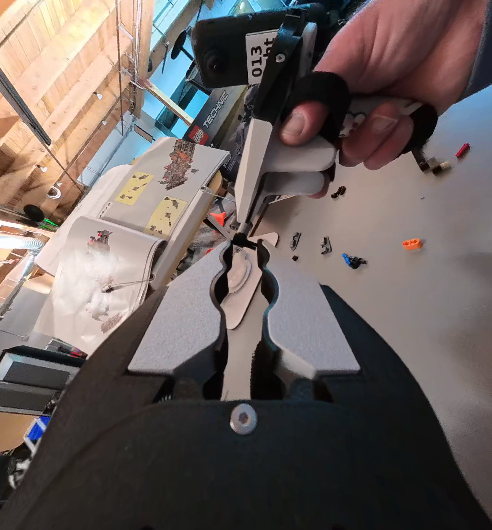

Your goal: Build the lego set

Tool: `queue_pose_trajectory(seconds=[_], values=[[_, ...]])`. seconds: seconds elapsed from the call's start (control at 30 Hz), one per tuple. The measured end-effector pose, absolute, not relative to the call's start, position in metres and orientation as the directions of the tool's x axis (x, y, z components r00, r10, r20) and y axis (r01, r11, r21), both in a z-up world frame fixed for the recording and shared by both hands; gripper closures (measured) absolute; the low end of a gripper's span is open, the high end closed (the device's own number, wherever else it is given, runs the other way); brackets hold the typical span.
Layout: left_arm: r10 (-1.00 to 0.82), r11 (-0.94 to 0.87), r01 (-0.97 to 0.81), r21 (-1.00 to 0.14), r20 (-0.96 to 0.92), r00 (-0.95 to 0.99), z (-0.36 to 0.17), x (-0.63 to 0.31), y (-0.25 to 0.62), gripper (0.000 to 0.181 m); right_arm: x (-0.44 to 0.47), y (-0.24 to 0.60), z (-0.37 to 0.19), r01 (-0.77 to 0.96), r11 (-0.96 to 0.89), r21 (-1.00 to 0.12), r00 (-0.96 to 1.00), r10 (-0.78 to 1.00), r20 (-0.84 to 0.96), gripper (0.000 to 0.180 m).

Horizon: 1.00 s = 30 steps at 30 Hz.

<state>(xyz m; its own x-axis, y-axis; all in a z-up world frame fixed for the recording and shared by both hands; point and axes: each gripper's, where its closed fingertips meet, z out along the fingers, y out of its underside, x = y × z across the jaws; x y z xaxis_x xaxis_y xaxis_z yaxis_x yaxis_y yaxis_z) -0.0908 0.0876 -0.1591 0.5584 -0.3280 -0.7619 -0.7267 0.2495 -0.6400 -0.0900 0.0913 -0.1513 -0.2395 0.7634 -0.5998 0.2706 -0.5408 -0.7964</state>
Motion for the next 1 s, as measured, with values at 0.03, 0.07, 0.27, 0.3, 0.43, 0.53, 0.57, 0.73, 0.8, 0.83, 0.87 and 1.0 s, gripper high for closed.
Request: queue_pose_trajectory(seconds=[0.03, 0.07, 0.27, 0.3, 0.43, 0.53, 0.57, 0.73, 0.8, 0.83, 0.87, 1.0], values=[[-0.338, 0.242, -0.719, -0.652, -0.751, 0.567, -0.159, -0.092, 0.087, 0.167, -0.091, 0.091, -0.151, 0.266, -0.535, -0.802, -0.238, 0.770, -0.592, 0.174], [-0.356, 0.235, -0.703, -0.672, -0.732, 0.581, -0.159, -0.093, 0.086, 0.167, -0.093, 0.090, -0.151, 0.263, -0.520, -0.813, -0.231, 0.784, -0.576, 0.173], [-0.656, 0.096, -0.230, -0.969, -0.235, 0.718, -0.142, -0.101, 0.077, 0.167, -0.090, 0.094, -0.131, 0.177, -0.389, -0.904, -0.255, 0.869, -0.423, 0.148], [-0.713, 0.037, -0.112, -0.993, -0.105, 0.694, -0.136, -0.102, 0.075, 0.167, -0.088, 0.093, -0.129, 0.169, -0.313, -0.934, -0.261, 0.900, -0.349, 0.148], [-0.828, -0.180, 0.175, -0.968, 0.245, 0.504, -0.126, -0.106, 0.067, 0.167, -0.092, 0.079, -0.124, 0.163, 0.084, -0.983, -0.231, 0.972, 0.045, 0.149], [-0.863, -0.323, 0.267, -0.908, 0.398, 0.311, -0.125, -0.101, 0.059, 0.167, -0.101, 0.070, -0.122, 0.181, 0.306, -0.935, -0.223, 0.939, 0.264, 0.148], [-0.870, -0.351, 0.282, -0.893, 0.422, 0.255, -0.124, -0.100, 0.056, 0.167, -0.104, 0.070, -0.122, 0.186, 0.376, -0.908, -0.215, 0.917, 0.335, 0.148], [-0.868, -0.451, 0.289, -0.845, 0.491, 0.082, -0.122, -0.099, 0.042, 0.167, -0.108, 0.054, -0.121, 0.183, 0.542, -0.820, -0.300, 0.825, 0.478, 0.156], [-0.860, -0.480, 0.297, -0.825, 0.509, 0.024, -0.120, -0.099, 0.038, 0.167, -0.109, 0.047, -0.119, 0.162, 0.558, -0.814, -0.337, 0.807, 0.486, 0.161], [-0.857, -0.489, 0.310, -0.816, 0.516, 0.007, -0.118, -0.102, 0.037, 0.167, -0.110, 0.045, -0.117, 0.151, 0.559, -0.815, -0.342, 0.803, 0.488, 0.165], [-0.857, -0.488, 0.314, -0.815, 0.515, 0.005, -0.117, -0.104, 0.037, 0.167, -0.111, 0.044, -0.117, 0.158, 0.557, -0.815, -0.349, 0.804, 0.482, 0.167], [-0.855, -0.489, 0.337, -0.805, 0.518, -0.003, -0.114, -0.110, 0.035, 0.167, -0.112, 0.039, -0.119, 0.153, 0.521, -0.840, -0.382, 0.815, 0.436, 0.173]])
